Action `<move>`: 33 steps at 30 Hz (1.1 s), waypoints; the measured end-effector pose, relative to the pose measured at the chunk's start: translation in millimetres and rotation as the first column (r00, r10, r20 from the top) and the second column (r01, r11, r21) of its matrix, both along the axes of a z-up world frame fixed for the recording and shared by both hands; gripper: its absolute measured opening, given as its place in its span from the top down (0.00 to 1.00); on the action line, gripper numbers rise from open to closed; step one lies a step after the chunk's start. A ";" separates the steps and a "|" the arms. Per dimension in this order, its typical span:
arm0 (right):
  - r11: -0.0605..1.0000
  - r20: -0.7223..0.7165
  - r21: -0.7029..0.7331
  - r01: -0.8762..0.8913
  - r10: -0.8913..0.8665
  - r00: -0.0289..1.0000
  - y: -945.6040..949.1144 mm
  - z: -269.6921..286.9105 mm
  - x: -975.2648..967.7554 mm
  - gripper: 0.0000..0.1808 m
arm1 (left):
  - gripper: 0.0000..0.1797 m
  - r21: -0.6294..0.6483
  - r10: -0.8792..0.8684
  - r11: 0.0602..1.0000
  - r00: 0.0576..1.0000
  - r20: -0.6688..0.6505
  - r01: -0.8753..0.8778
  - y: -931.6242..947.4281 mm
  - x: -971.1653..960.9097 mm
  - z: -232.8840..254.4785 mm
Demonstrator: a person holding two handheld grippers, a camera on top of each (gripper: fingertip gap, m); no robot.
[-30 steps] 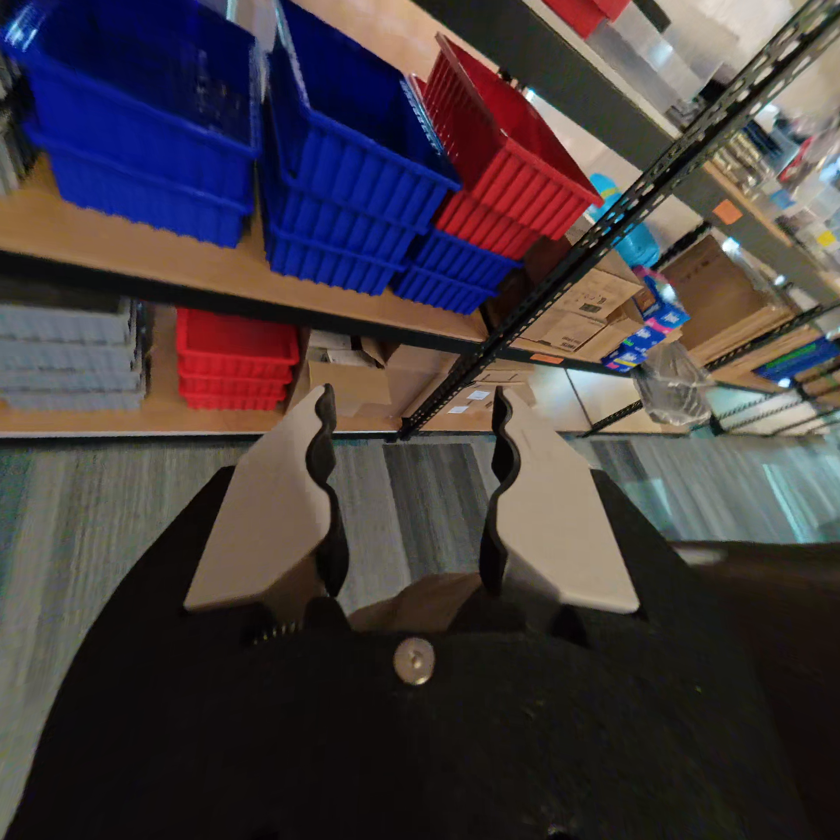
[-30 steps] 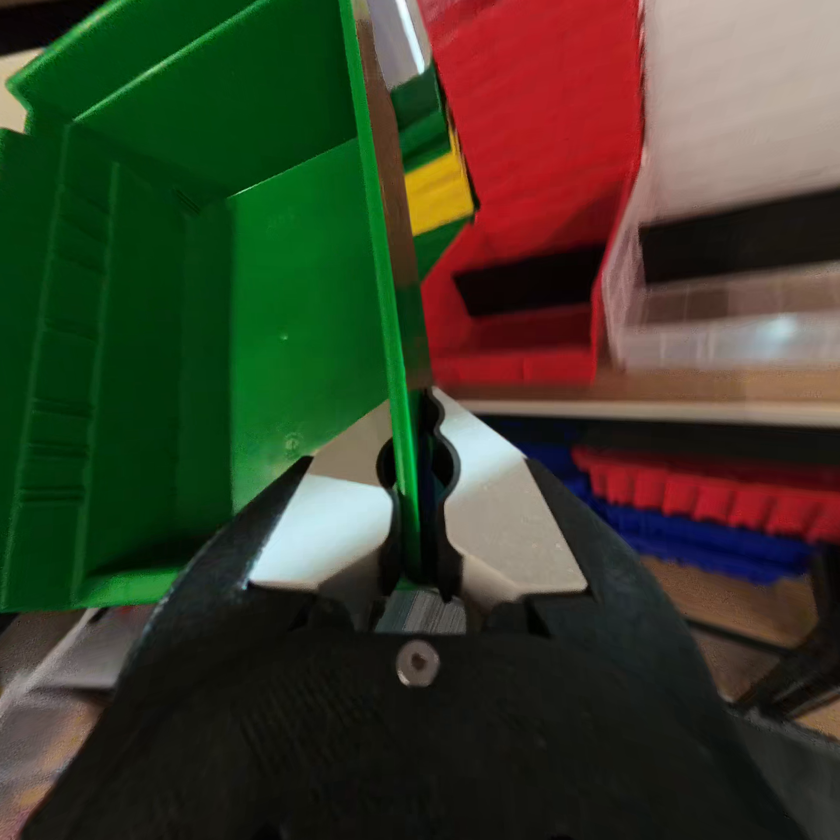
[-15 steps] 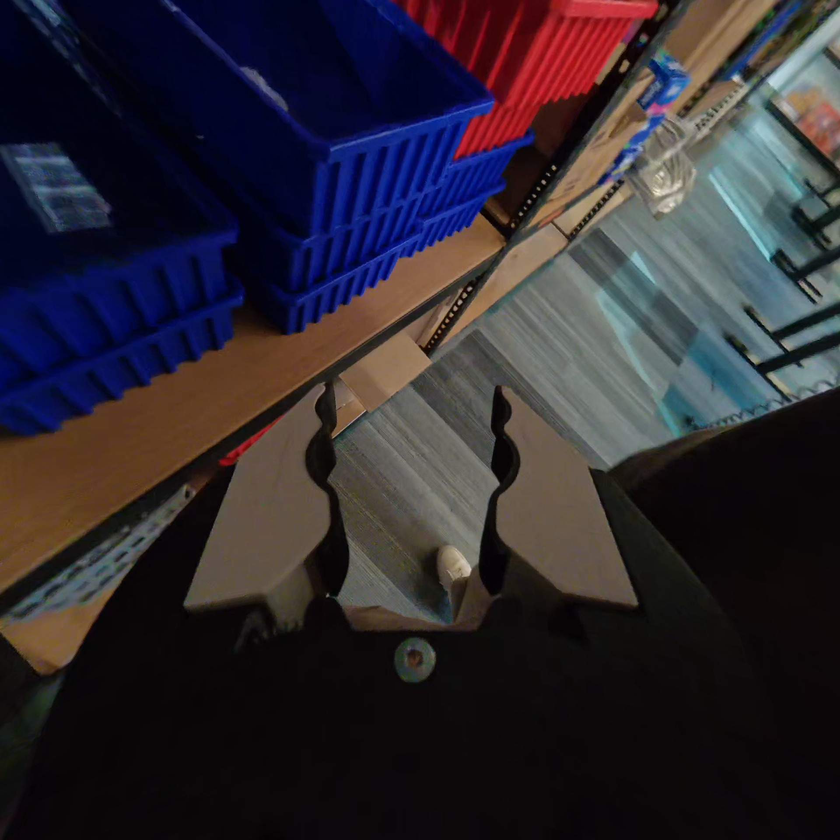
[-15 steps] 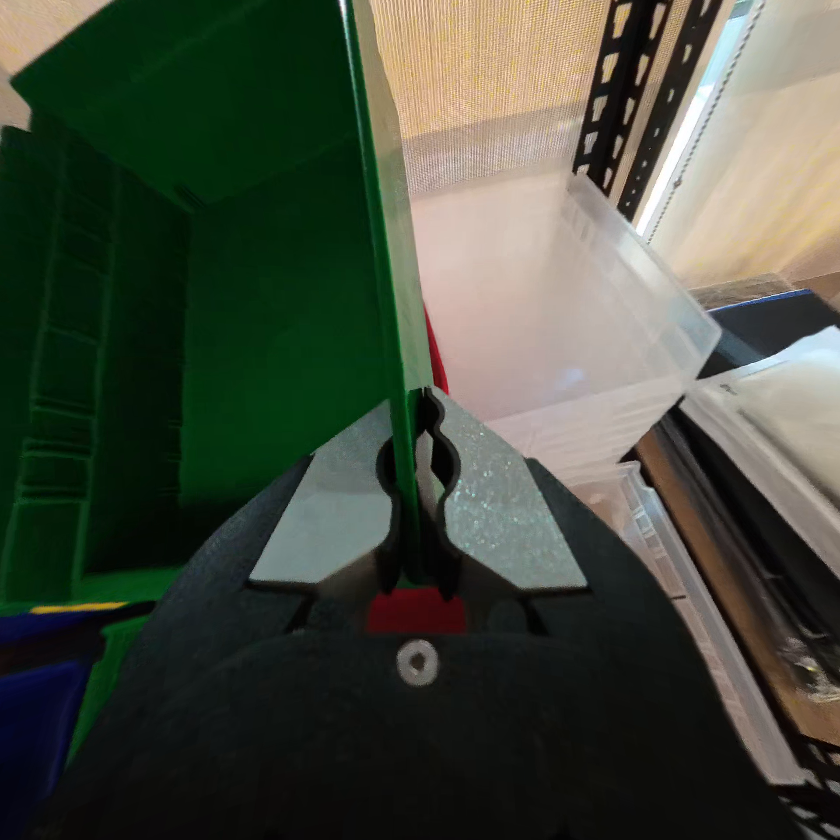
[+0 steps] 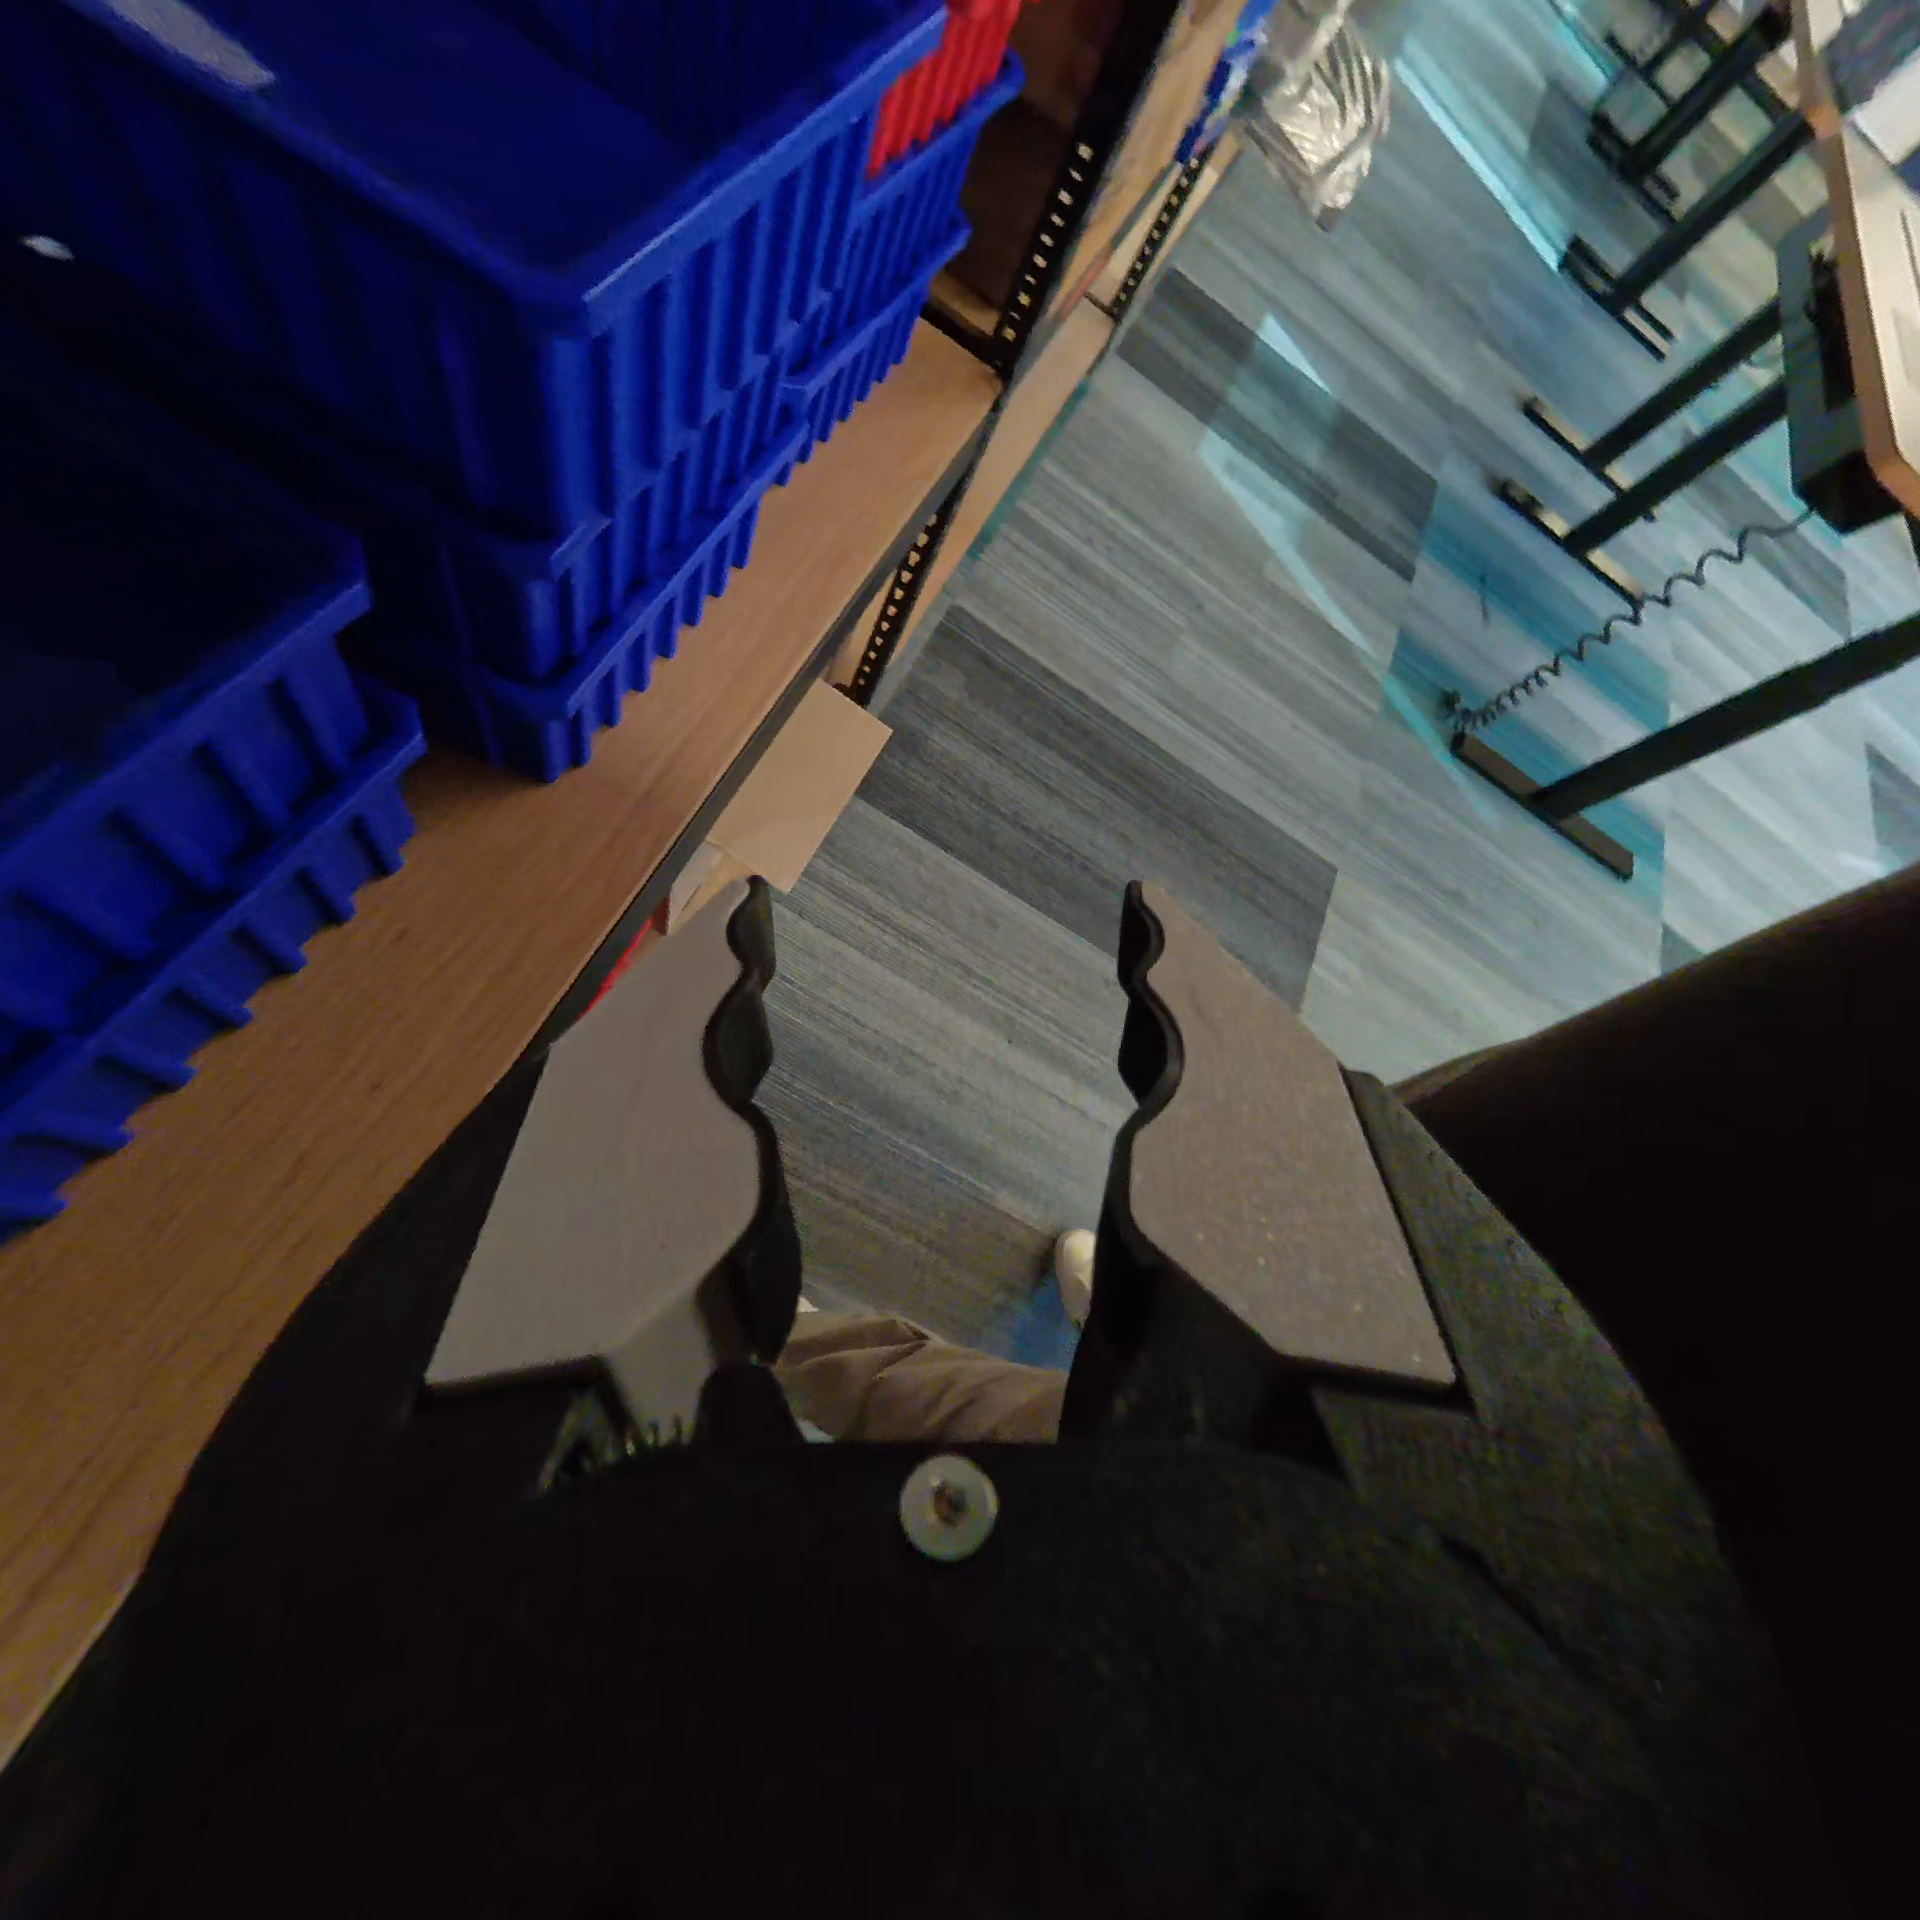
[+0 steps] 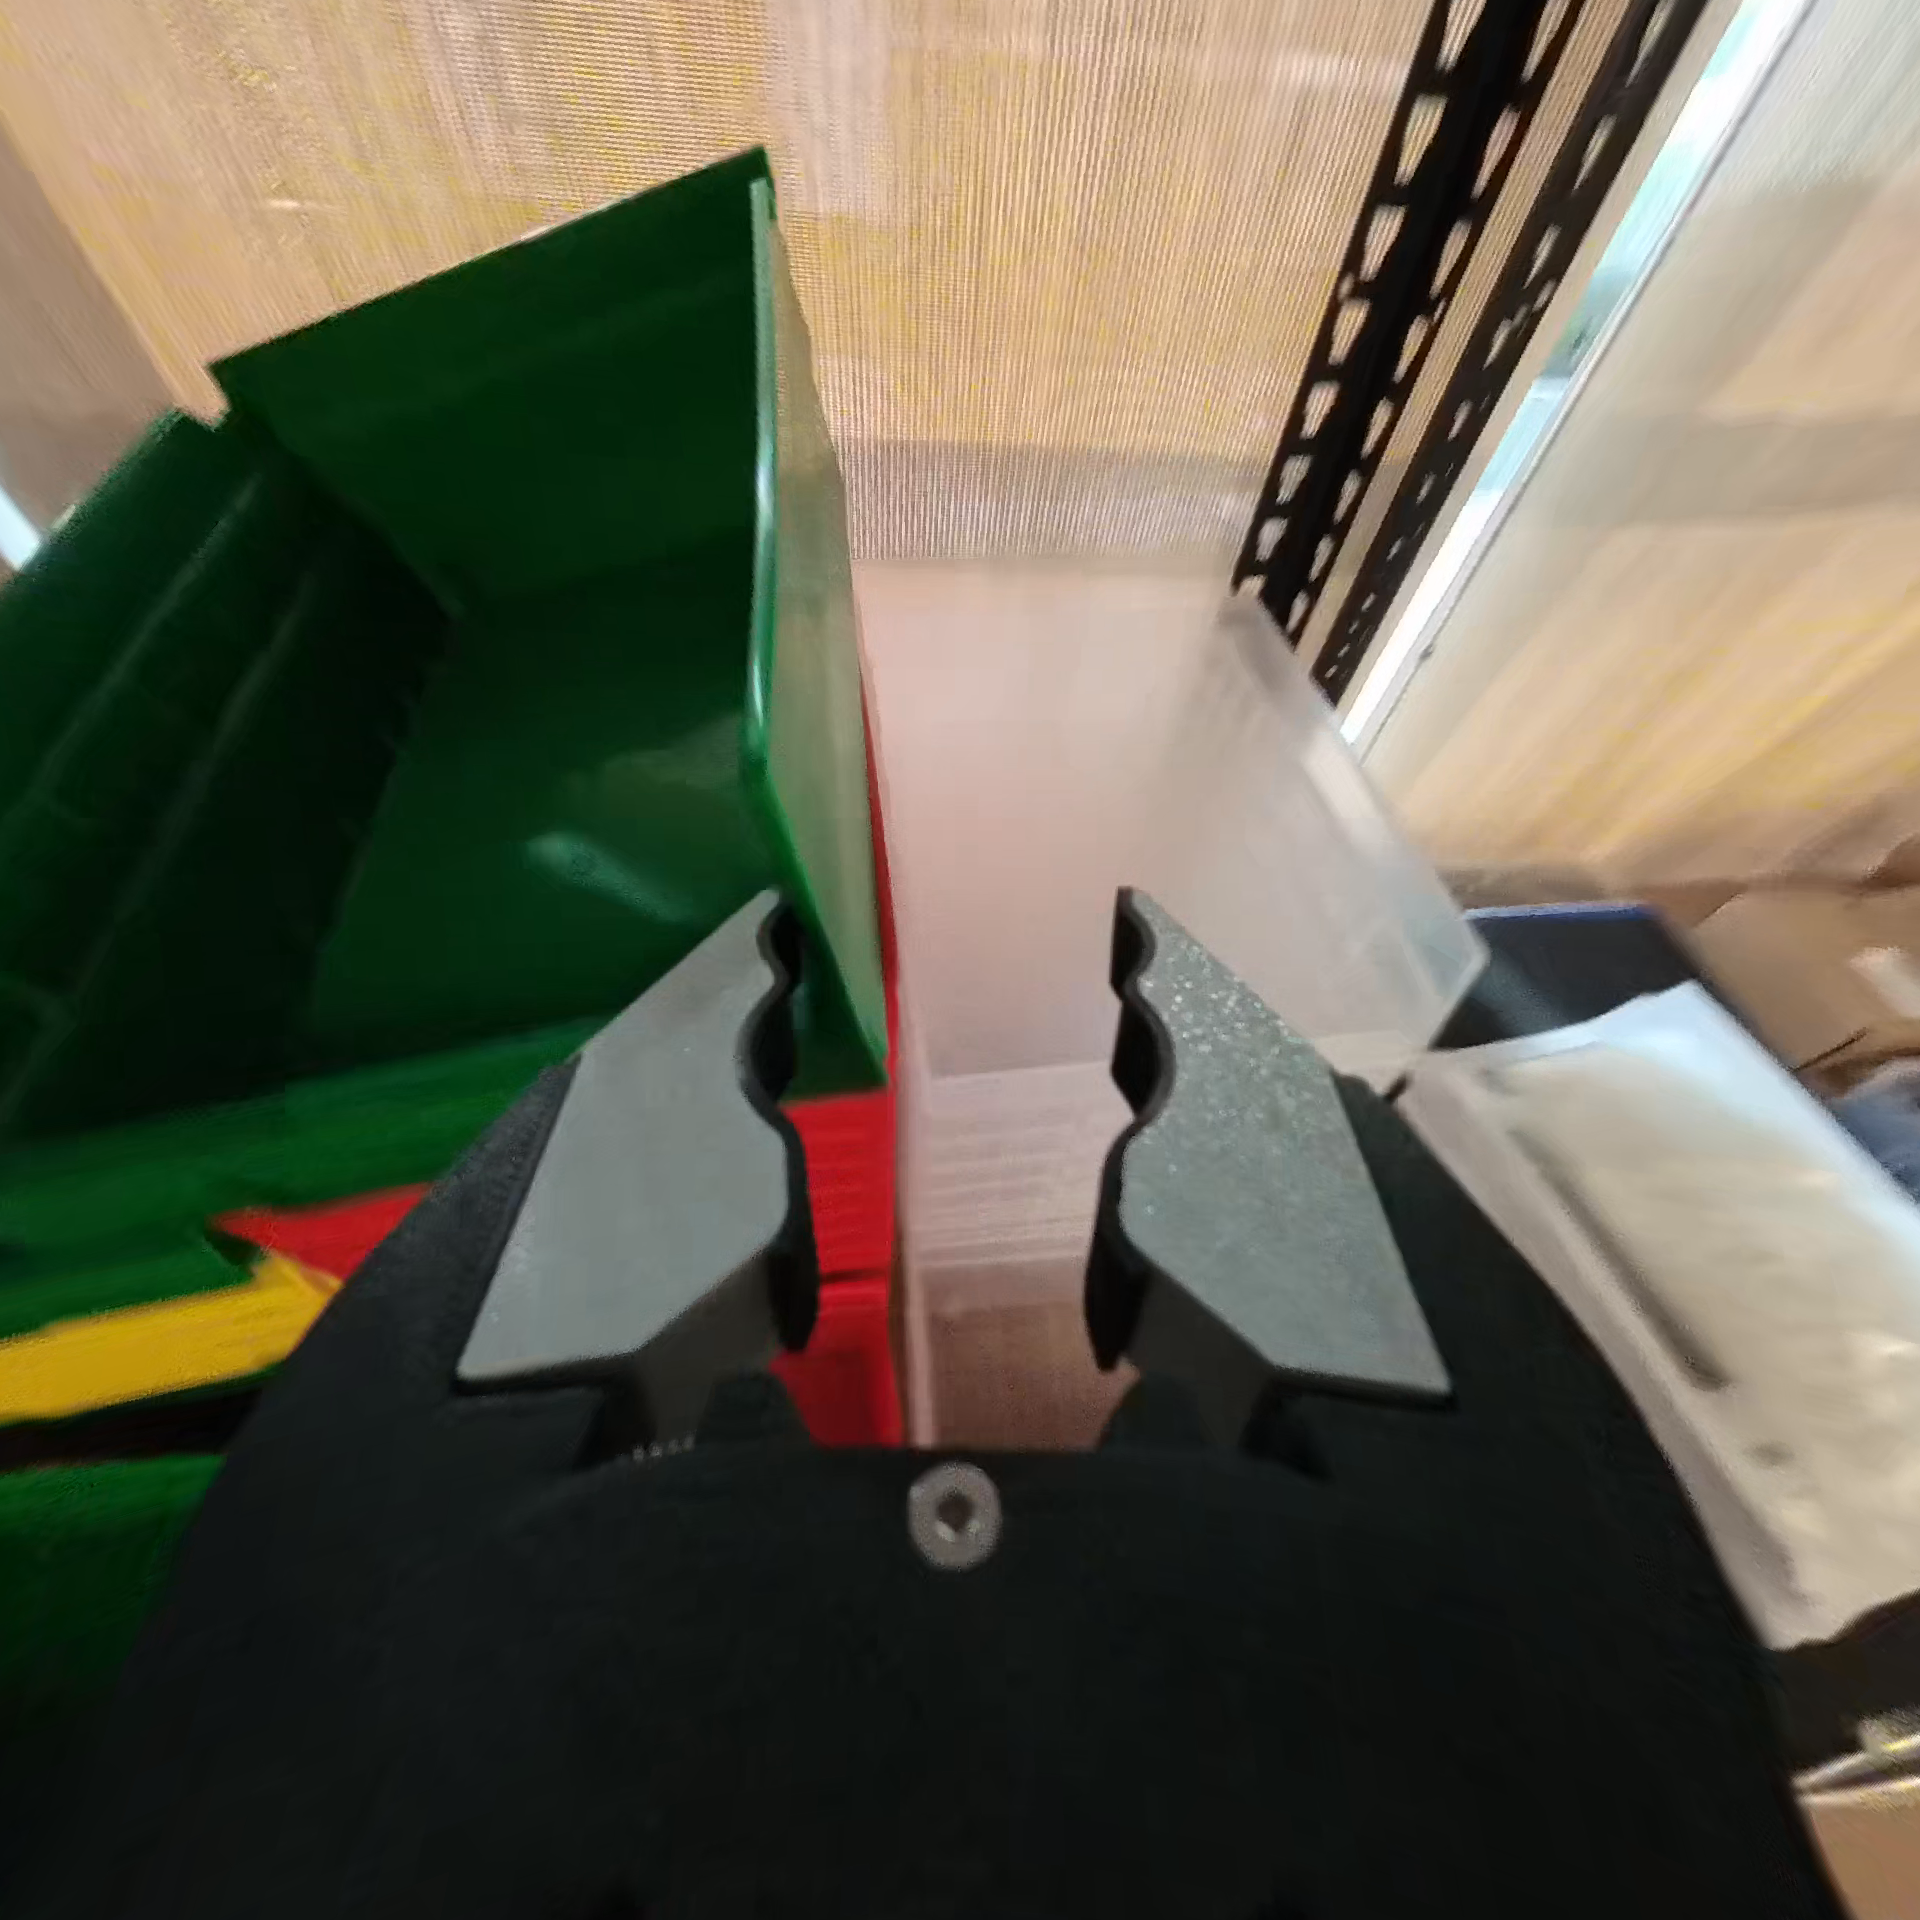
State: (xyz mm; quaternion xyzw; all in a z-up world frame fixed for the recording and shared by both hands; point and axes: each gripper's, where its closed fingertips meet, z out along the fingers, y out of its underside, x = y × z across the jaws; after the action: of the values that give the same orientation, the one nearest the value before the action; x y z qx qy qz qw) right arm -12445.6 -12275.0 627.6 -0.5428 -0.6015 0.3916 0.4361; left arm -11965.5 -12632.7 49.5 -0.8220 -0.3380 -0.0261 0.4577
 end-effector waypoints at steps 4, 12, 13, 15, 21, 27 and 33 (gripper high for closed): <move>0.997 -0.111 0.012 -0.073 0.074 0.991 -11.0 7.8 17.9 0.72 | 0.65 -0.009 -0.089 0.996 0.996 0.022 0.090 29.8 14.2 -2.2; 0.999 0.048 0.015 -0.034 0.034 0.998 -26.3 -16.5 -32.2 0.98 | 0.66 0.056 -0.053 0.997 0.997 0.051 0.050 43.0 38.4 5.8; 0.997 0.053 -0.070 -0.014 0.018 0.998 -27.8 -17.9 -35.7 0.98 | 0.66 0.050 -0.035 0.998 0.998 0.052 0.032 35.3 37.2 2.8; 0.942 0.037 -0.336 -0.017 0.031 0.999 -28.1 -17.9 -40.1 0.99 | 0.66 0.038 0.013 0.999 0.998 0.063 -0.016 16.7 32.1 -3.7; 0.893 0.103 -0.449 0.039 0.009 0.995 -28.8 -51.5 -51.9 0.98 | 0.67 0.115 0.115 0.984 0.977 0.182 -0.137 -19.5 8.4 -10.1; 0.995 -0.061 -0.060 0.084 -0.088 0.994 -20.1 -21.6 -28.9 0.73 | 0.66 0.096 0.021 0.995 0.992 0.127 -0.033 -11.7 -4.6 -5.5; 1.000 -0.276 0.006 -0.014 0.015 0.961 -35.3 -59.4 169.5 0.56 | 0.66 0.021 -0.130 0.991 0.991 -0.021 0.131 16.0 -3.9 0.2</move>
State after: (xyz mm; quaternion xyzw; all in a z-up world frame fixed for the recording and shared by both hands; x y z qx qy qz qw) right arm -12276.2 -12310.3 568.2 -0.4777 -0.5397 0.4654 0.5137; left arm -11969.4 -12616.6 49.7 -0.8374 -0.2787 -0.0518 0.4674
